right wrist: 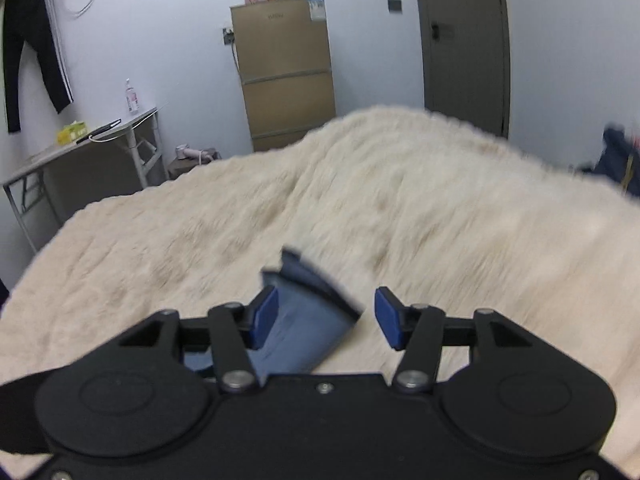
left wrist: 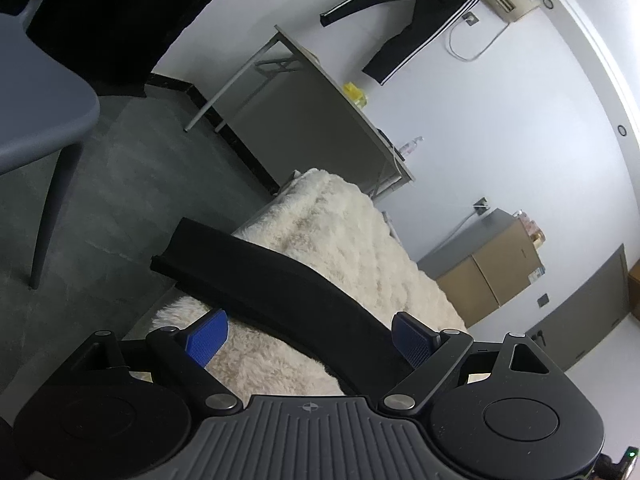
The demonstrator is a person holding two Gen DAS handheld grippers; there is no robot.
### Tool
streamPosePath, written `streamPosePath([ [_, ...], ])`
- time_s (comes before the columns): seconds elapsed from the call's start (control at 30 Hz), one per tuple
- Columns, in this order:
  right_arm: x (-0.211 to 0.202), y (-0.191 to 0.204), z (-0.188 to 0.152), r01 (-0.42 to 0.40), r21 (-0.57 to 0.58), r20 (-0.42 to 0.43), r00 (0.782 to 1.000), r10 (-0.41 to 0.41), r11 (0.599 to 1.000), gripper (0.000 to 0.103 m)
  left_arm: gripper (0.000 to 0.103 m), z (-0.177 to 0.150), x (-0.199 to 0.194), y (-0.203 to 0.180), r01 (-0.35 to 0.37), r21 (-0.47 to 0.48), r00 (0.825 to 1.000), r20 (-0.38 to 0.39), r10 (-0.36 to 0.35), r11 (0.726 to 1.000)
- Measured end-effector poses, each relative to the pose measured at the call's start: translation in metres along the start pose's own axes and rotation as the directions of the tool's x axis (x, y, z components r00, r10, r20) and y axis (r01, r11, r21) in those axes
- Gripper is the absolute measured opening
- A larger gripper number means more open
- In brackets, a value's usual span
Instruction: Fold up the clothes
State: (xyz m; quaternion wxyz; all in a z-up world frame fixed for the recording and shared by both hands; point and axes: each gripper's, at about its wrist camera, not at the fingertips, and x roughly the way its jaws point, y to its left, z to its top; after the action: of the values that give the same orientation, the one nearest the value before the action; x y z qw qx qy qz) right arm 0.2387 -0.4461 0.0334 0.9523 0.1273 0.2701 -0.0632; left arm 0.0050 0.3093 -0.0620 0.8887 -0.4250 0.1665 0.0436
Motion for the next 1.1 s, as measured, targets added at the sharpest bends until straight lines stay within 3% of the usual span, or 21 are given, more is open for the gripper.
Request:
streamPosePath([
  [0.03, 0.006, 0.002, -0.003, 0.008, -0.005, 0.005, 1.0, -0.008, 1.0, 0.069, 0.086, 0.0, -0.001, 0.0, 0.0, -0.001, 1.0, 0.004, 0.0, 1.0],
  [0.13, 0.031, 0.007, -0.009, 0.035, -0.029, 0.017, 0.999, -0.035, 0.999, 0.076, 0.086, 0.0, -0.003, 0.002, -0.003, -0.01, 1.0, 0.012, 0.003, 1.0],
  [0.3, 0.07, 0.006, -0.012, 0.059, 0.03, 0.002, 0.998, -0.059, 0.998, 0.078, 0.086, 0.0, -0.004, 0.001, -0.009, -0.01, 1.0, 0.015, 0.009, 1.0],
  [0.37, 0.085, 0.005, -0.013, 0.069, 0.053, -0.005, 0.998, -0.068, 0.996, 0.059, 0.086, -0.001, -0.003, 0.001, -0.014, -0.006, 1.0, 0.01, 0.014, 1.0],
  [0.43, 0.085, 0.006, -0.012, 0.065, 0.073, 0.017, 0.998, -0.067, 0.995, 0.027, 0.086, -0.001, 0.0, 0.0, -0.018, 0.0, 1.0, 0.002, 0.018, 1.0],
  [0.53, 0.041, 0.012, -0.005, 0.011, 0.079, 0.133, 0.991, -0.021, 0.997, 0.019, 0.086, -0.002, 0.002, 0.0, -0.021, 0.005, 1.0, -0.006, 0.021, 1.0],
  [0.63, -0.02, 0.015, -0.001, 0.006, -0.023, 0.225, 0.974, -0.001, 1.0, 0.018, 0.086, -0.002, 0.003, 0.001, -0.017, 0.006, 1.0, -0.011, 0.017, 1.0],
  [0.73, -0.052, 0.01, -0.005, 0.094, -0.148, 0.225, 0.973, -0.059, 0.984, 0.024, 0.086, -0.002, 0.006, 0.001, -0.013, 0.007, 1.0, -0.021, 0.013, 1.0],
  [0.77, -0.056, -0.003, -0.011, 0.186, -0.223, 0.18, 0.973, -0.147, 0.957, 0.029, 0.086, -0.002, 0.007, 0.002, -0.011, 0.007, 1.0, -0.025, 0.012, 1.0],
  [0.8, -0.053, -0.015, -0.015, 0.264, -0.273, 0.132, 0.963, -0.236, 0.925, 0.048, 0.086, -0.002, 0.008, 0.002, -0.009, 0.008, 0.999, -0.032, 0.009, 1.0],
  [0.83, -0.048, -0.026, -0.017, 0.318, -0.271, 0.085, 0.948, -0.307, 0.909, 0.058, 0.086, -0.002, 0.01, 0.002, -0.008, 0.01, 0.999, -0.039, 0.009, 1.0],
  [0.9, -0.053, -0.047, -0.013, 0.376, -0.172, 0.067, 0.927, -0.37, 0.91, 0.056, 0.086, -0.003, 0.01, 0.001, -0.008, 0.016, 0.999, -0.047, 0.009, 1.0],
  [0.97, -0.061, -0.052, -0.006, 0.397, -0.114, 0.105, 0.916, -0.386, 0.911, 0.057, 0.086, -0.004, 0.01, 0.0, -0.008, 0.022, 0.999, -0.051, 0.009, 1.0],
  [1.03, -0.06, -0.045, 0.002, 0.333, -0.141, 0.117, 0.941, -0.319, 0.932, 0.064, 0.086, -0.004, 0.005, 0.0, -0.001, 0.016, 0.999, -0.036, 0.001, 1.0],
  [1.1, -0.045, -0.032, 0.012, 0.205, -0.215, 0.053, 0.979, -0.198, 0.955, 0.065, 0.086, -0.003, 0.003, 0.002, 0.001, 0.0, 1.0, -0.022, -0.001, 1.0],
])
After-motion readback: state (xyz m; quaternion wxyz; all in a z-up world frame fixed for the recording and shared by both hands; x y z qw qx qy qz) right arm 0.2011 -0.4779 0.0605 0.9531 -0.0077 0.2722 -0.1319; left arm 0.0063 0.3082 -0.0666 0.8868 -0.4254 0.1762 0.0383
